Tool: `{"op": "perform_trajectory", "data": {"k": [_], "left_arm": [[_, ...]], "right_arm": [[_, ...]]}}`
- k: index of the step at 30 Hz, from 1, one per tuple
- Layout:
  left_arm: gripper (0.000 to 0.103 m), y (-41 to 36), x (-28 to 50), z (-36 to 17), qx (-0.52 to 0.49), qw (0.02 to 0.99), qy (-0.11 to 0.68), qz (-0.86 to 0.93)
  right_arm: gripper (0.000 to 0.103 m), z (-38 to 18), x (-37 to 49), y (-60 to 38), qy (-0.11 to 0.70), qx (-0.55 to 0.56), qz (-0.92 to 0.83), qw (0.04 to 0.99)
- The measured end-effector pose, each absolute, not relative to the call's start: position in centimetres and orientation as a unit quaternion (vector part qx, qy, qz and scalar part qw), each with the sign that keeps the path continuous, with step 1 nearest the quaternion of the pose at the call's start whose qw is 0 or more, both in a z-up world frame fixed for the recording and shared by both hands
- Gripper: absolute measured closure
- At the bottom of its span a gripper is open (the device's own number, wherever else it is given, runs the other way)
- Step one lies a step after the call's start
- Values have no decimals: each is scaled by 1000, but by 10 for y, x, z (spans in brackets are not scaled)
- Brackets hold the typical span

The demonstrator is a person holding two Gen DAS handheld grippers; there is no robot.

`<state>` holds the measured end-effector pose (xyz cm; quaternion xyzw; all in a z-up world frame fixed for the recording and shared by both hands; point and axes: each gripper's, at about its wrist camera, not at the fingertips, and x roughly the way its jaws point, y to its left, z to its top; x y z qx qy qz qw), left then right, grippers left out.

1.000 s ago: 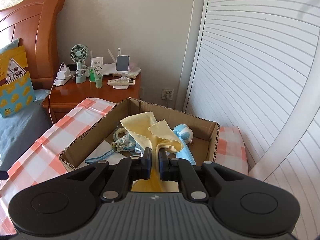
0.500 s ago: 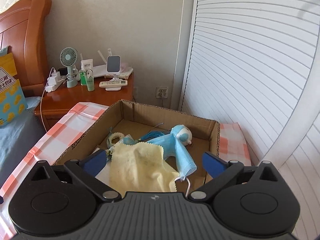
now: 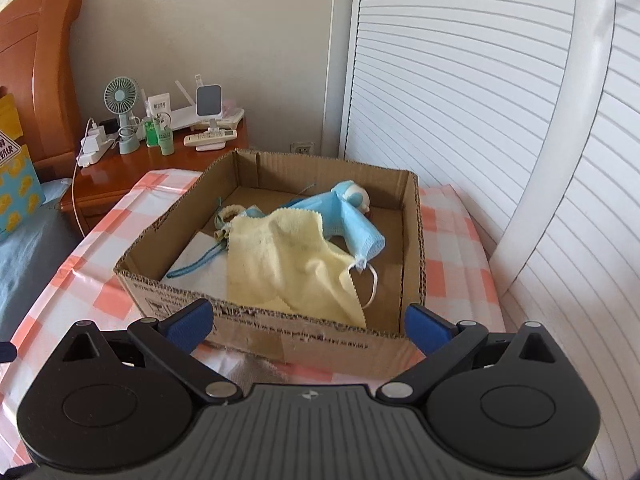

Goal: Organize soft objects
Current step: 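Move the right gripper to a grey mesh pouch and the left toward the orange plug, then grasp the orange foam plug with the left gripper while the right gripper grasps the grey mesh pouch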

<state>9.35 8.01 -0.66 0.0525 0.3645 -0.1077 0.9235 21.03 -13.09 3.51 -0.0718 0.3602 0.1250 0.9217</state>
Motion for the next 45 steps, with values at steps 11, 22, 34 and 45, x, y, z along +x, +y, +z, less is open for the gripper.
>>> {"op": "perform_trajectory", "data": {"k": [11, 22, 34, 45], "left_arm": [[1, 89, 99, -21, 34, 920, 376, -102], [1, 98, 116, -31, 23, 918, 389, -79], [1, 98, 158, -49, 59, 915, 397, -39], [1, 118, 185, -77, 37, 902, 431, -1]], "right_arm": [[0, -37, 203, -106, 440, -73, 105, 889], [0, -59, 215, -112, 457, -73, 77, 883], [0, -67, 195, -147, 453, -74, 85, 884], [0, -68, 191, -149, 442, -73, 89, 890]]}}
